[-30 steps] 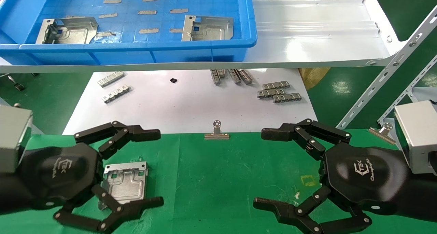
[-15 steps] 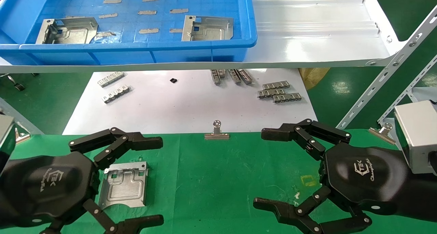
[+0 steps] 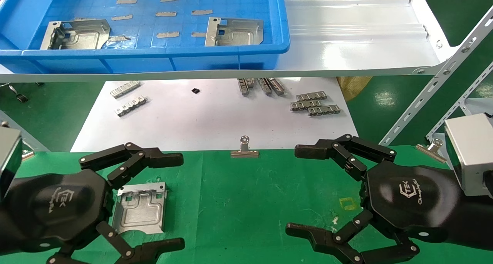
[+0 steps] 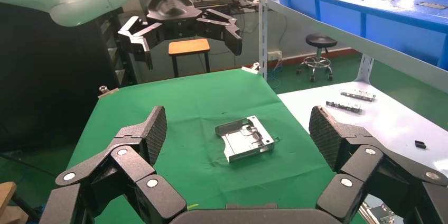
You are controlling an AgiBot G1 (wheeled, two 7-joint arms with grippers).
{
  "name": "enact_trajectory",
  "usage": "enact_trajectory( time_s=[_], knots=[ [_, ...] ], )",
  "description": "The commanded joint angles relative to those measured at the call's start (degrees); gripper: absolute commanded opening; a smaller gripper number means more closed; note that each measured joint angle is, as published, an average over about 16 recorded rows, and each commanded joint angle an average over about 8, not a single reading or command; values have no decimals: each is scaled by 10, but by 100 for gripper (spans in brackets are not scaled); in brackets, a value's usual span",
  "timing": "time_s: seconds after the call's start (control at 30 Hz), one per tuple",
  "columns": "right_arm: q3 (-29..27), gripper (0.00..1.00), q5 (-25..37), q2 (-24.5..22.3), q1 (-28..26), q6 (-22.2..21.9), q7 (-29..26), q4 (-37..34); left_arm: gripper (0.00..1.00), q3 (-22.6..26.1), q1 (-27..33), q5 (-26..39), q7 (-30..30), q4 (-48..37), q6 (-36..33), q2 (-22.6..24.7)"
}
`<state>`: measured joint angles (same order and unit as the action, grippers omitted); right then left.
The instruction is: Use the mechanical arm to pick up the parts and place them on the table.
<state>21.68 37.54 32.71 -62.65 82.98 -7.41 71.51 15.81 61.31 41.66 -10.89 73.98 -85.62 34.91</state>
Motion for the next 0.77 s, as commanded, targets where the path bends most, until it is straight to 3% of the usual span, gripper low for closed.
enact_trajectory(
  time_s=[0.03, 0.77],
  knots=[
    [0, 100, 0, 0, 0, 0, 0, 0, 100, 1, 1, 0, 0, -1, 0, 0],
    [0, 100, 0, 0, 0, 0, 0, 0, 100, 2, 2, 2, 2, -4, -1, 1]
  ],
)
